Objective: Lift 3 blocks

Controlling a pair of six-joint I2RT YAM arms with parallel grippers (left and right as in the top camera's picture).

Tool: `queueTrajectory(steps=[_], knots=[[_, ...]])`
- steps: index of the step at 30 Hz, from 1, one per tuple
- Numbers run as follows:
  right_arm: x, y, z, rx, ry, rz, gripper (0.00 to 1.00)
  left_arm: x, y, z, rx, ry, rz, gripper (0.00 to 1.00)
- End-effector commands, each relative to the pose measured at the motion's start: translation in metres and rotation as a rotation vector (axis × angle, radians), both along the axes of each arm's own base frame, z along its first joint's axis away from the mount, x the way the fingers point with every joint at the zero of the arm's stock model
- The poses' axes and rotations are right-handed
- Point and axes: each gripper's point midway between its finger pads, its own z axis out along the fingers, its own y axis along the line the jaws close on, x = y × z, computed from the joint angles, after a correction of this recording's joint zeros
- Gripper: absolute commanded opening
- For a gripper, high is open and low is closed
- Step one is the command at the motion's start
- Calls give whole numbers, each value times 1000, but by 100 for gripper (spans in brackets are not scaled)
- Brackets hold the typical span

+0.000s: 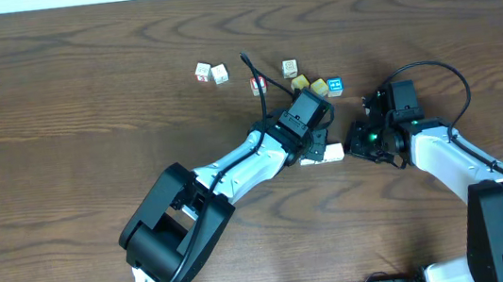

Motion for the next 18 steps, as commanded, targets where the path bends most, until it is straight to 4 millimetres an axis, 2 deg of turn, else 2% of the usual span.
queueTrajectory(steps=[1, 5, 11, 14, 18], knots=[[-3, 2, -3, -1, 10, 2, 1, -1, 1, -3, -1, 3, 8, 7], [-3, 2, -3, -1, 11, 3, 1, 5, 1, 4, -18, -14, 16, 7], [-3, 2, -3, -1, 11, 2, 1, 21, 14, 24, -46, -41, 63, 7], [-3, 2, -3, -1, 11, 2, 1, 28, 30, 33, -50, -25, 122, 7], [-3, 2, -3, -2, 12, 2, 1, 32, 70, 46, -23, 34, 229, 7]])
